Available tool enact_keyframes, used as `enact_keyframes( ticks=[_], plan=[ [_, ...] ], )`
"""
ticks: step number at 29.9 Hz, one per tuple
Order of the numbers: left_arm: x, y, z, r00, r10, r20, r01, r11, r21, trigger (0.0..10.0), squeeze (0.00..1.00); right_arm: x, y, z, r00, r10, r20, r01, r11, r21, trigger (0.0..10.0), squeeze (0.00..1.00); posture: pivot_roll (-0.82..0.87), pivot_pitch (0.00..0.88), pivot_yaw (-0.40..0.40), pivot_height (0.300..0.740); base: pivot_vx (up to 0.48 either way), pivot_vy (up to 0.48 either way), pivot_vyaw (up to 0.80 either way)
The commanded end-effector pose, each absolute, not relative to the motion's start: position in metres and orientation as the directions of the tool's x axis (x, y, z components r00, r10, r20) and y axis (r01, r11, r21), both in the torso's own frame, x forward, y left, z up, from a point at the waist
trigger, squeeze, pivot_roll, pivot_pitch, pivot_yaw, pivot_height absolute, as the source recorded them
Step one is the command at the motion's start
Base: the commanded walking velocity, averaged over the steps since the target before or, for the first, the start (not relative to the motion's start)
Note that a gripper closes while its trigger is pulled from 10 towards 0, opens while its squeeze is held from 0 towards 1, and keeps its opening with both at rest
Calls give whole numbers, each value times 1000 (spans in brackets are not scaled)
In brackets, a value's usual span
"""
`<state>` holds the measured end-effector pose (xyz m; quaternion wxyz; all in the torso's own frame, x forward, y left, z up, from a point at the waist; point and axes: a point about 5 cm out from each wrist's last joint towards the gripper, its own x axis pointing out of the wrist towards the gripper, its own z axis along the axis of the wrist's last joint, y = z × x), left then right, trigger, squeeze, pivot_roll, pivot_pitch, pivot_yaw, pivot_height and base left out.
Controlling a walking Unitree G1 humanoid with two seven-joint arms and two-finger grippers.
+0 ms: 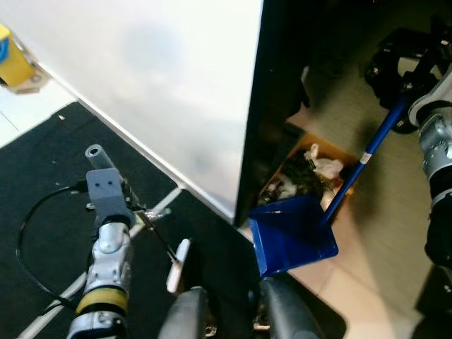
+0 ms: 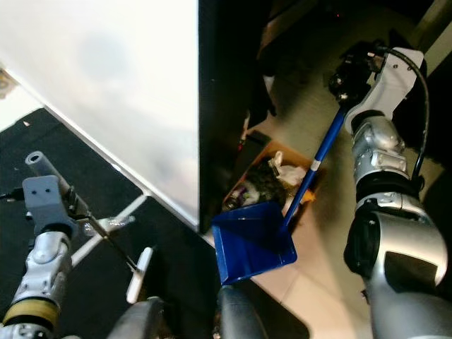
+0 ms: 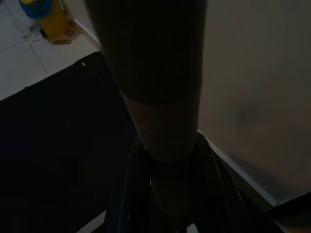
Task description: Sweep floor
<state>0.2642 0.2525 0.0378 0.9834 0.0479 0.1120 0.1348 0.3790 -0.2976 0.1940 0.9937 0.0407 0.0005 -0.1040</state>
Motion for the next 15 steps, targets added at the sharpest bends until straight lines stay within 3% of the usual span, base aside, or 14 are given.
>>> enact_keyframes(
  ticks=[1,8,12,15],
  plan=[
    [261,260,38,934,291,-210,-259,952,166,10000,0,380,-299,202,978,-208,14,205,973,103,10000,0,88,60,-59,740,0,480,0],
    [260,262,38,933,291,-212,-257,951,173,10000,0,380,-300,199,982,-187,-18,188,979,84,10000,0,91,61,-58,740,0,480,0],
    [259,265,38,930,298,-216,-262,948,182,10000,0,377,-306,197,981,-188,-42,188,982,-4,10000,0,96,63,-57,740,0,480,0],
    [257,269,39,925,316,-212,-278,942,190,10000,0,371,-325,207,962,-271,-24,267,958,-102,10000,0,96,64,-58,740,0,0,0]
  ],
)
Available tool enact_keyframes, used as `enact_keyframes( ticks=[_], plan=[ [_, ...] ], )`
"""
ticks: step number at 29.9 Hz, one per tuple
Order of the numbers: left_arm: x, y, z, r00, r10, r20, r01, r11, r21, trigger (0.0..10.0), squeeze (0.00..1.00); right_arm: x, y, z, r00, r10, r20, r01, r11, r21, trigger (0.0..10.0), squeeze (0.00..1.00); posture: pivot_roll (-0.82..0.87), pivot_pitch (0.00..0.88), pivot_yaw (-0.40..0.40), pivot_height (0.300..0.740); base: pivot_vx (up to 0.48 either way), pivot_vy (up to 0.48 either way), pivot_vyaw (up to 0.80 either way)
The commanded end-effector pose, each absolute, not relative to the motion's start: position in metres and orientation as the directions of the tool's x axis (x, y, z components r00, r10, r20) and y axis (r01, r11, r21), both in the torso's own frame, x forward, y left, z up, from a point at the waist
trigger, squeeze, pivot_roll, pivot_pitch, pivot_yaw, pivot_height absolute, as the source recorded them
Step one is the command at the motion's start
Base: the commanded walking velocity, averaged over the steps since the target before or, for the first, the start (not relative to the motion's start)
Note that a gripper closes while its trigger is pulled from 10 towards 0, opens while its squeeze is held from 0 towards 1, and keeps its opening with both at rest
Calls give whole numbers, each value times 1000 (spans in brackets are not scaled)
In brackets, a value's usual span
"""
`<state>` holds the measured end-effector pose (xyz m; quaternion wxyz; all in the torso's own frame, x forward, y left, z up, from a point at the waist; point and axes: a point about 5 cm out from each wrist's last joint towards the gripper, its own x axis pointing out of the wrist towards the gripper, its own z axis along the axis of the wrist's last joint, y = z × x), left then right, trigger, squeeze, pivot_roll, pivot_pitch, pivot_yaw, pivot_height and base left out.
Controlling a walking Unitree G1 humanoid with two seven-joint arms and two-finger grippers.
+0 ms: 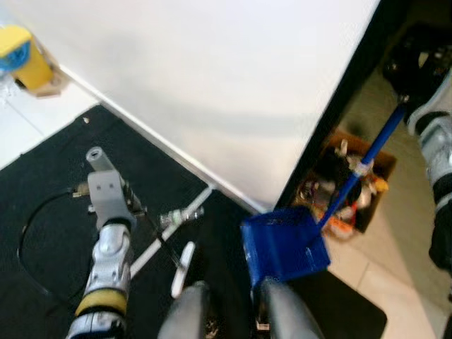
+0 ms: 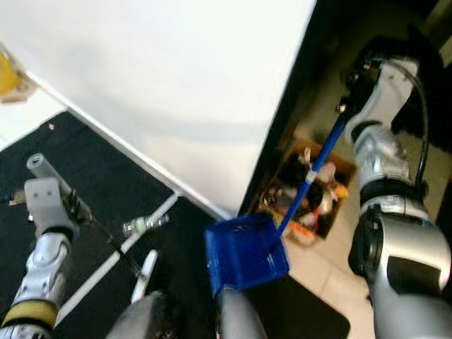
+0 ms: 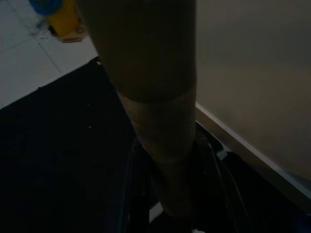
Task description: Sweep floor
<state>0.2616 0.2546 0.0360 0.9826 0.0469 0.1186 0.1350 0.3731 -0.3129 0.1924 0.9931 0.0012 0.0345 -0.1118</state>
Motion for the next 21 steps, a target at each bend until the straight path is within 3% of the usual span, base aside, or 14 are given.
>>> enact_keyframes(
  ticks=[1,6,13,21],
  plan=[
    [257,269,39,925,316,-212,-278,942,190,10000,0,371,-325,207,962,-271,-24,267,958,-102,10000,0,96,64,-58,740,0,0,0],
    [255,273,38,917,334,-217,-297,936,188,10000,0,365,-340,212,942,-336,-19,334,940,-72,10000,0,92,66,-60,740,0,0,0],
    [255,278,40,910,356,-213,-317,928,197,10000,0,363,-333,190,939,-335,-75,333,942,-32,10000,0,95,74,-63,740,0,0,0],
    [254,279,42,912,351,-212,-311,929,199,10000,0,350,-317,134,920,-333,-207,346,938,27,10000,0,98,87,-68,740,0,0,0]
  ],
)
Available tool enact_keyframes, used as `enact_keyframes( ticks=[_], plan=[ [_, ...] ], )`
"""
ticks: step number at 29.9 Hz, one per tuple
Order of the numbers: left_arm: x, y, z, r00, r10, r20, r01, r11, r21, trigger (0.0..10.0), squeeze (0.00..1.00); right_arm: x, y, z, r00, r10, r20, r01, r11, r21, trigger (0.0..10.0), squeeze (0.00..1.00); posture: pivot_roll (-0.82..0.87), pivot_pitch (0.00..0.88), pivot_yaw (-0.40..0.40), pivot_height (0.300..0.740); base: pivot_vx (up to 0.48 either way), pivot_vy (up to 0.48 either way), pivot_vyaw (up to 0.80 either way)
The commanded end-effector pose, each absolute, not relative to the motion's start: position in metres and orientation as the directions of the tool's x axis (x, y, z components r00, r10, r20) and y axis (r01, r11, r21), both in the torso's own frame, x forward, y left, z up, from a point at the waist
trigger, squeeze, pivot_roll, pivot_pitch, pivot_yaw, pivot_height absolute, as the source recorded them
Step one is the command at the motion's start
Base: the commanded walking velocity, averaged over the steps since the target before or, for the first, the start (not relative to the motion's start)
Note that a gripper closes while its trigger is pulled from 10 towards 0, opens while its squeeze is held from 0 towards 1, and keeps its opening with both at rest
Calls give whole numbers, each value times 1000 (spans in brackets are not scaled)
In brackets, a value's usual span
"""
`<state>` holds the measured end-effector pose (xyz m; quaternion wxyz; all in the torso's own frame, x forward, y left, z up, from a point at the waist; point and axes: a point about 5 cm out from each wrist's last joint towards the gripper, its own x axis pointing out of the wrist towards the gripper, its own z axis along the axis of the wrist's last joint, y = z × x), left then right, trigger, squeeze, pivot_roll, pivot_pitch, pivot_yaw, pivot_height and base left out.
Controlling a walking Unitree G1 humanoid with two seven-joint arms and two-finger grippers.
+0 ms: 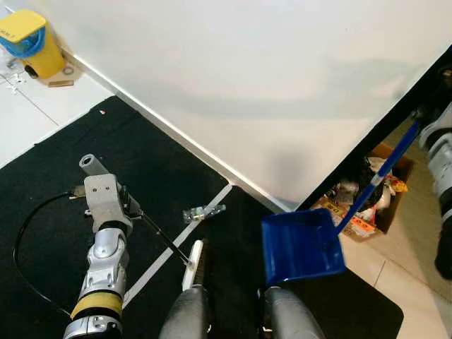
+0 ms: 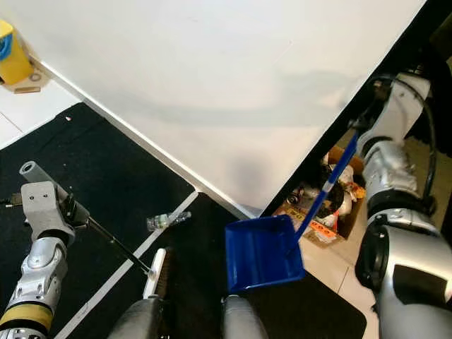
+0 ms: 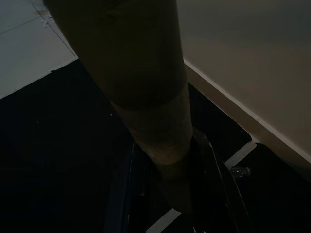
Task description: Sweep floor
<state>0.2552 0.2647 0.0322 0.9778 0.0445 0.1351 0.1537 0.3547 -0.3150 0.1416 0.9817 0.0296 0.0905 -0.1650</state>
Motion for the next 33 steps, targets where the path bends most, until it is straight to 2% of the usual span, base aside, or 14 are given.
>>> enact_keyframes(
  ticks=[1,8,11,16,22,24,33],
  plan=[
    [254,279,42,912,351,-212,-311,929,199,10000,0,350,-317,134,920,-333,-207,346,938,27,10000,0,98,87,-68,740,0,0,0],
    [259,273,43,918,334,-213,-293,935,200,10000,0,339,-297,98,915,-336,-224,365,925,103,10000,0,91,93,-66,740,0,411,0],
    [264,270,44,920,328,-214,-285,936,207,10000,0,329,-283,76,910,-337,-240,374,918,130,10000,0,88,95,-63,740,0,480,-713],
    [270,269,48,926,318,-204,-273,936,221,10000,0,321,-276,64,902,-354,-247,395,908,141,10000,0,88,98,-57,740,0,480,-800],
    [276,268,56,938,299,-176,-255,938,233,10000,0,312,-279,56,881,-409,-240,450,879,156,10000,0,87,101,-46,740,0,480,-800],
    [280,267,61,947,281,-156,-239,940,243,10000,0,306,-289,57,853,-478,-211,510,848,144,10000,0,89,101,-37,740,0,480,-800],
    [287,265,66,955,259,-143,-216,942,258,10000,0,298,-299,58,825,-535,-183,560,816,143,10000,0,88,101,-25,740,0,480,-800]
  ],
)
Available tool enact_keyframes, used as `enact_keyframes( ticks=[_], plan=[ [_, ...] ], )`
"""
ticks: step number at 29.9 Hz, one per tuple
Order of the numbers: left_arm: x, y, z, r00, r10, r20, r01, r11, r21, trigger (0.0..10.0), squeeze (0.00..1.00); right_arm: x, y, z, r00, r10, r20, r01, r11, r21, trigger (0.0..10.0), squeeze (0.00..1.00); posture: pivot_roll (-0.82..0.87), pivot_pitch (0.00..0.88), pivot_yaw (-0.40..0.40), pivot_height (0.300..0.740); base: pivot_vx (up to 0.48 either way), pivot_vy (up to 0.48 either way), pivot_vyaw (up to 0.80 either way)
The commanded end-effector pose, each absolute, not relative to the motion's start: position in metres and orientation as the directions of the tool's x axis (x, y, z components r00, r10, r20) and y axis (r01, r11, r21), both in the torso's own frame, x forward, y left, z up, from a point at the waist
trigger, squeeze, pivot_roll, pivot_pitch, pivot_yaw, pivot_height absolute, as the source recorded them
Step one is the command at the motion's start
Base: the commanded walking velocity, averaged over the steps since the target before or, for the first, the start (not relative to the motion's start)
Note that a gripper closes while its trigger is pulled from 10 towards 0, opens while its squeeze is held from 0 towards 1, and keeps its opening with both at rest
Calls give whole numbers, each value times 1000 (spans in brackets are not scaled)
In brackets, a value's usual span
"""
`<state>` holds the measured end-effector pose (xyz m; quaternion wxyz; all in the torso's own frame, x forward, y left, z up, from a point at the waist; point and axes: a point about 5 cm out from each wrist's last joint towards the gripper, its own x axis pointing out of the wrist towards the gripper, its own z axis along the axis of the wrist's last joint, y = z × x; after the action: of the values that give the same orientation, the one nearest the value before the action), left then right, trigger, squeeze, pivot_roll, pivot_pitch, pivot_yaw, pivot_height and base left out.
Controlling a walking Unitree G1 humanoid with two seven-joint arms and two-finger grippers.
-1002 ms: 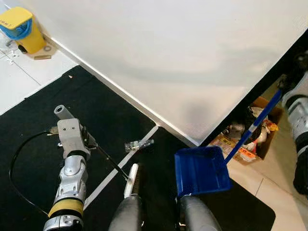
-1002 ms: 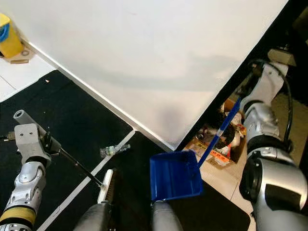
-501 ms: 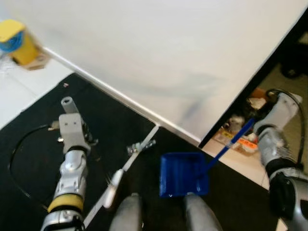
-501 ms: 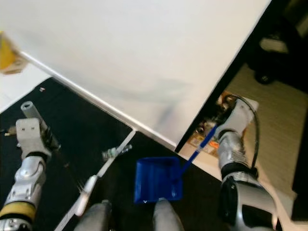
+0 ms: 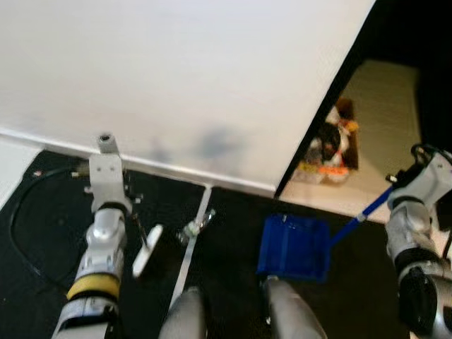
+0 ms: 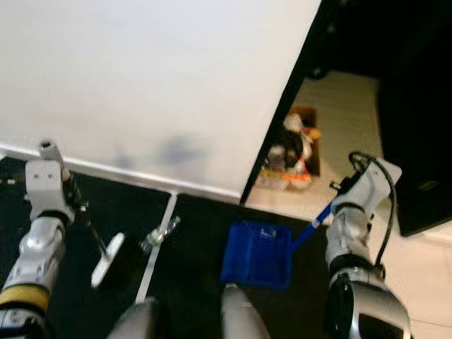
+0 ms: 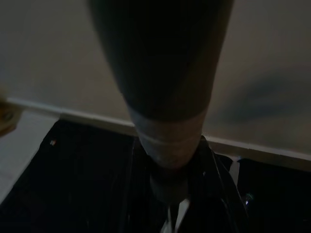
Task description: Sweep floor
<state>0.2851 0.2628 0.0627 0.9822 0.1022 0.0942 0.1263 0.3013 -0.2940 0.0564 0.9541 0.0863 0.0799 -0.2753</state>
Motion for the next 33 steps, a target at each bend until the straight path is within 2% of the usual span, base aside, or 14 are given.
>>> enact_keyframes(
  ticks=[1,3,14,22,25,32,33],
  plan=[
    [287,265,66,957,255,-142,-212,942,262,10000,0,298,-299,58,824,-536,-183,561,815,142,10000,0,89,100,-23,740,0,480,-800],
    [288,265,66,957,252,-141,-210,942,262,10000,0,298,-299,58,827,-530,-185,557,818,144,10000,0,89,100,-22,740,0,420,-638],
    [286,265,69,957,264,-121,-227,940,255,10000,0,304,-288,56,850,-487,-201,516,846,136,10000,0,102,94,-30,740,0,0,0],
    [285,270,71,946,307,-106,-278,934,225,10000,0,315,-282,64,902,-383,-200,411,903,124,10000,0,99,110,-34,740,0,0,0],
    [287,274,77,936,346,-69,-320,915,247,10000,0,322,-282,71,908,-374,-188,391,919,59,10000,0,93,137,-40,740,0,0,0],
    [299,282,94,923,384,16,-379,901,212,10000,0,330,-281,82,915,-364,-171,376,925,46,10000,0,86,213,-45,740,0,0,0],
    [302,283,101,923,383,41,-383,903,194,10000,0,332,-280,84,916,-366,-165,379,924,56,10000,0,86,267,-42,740,0,0,0]
  ],
)
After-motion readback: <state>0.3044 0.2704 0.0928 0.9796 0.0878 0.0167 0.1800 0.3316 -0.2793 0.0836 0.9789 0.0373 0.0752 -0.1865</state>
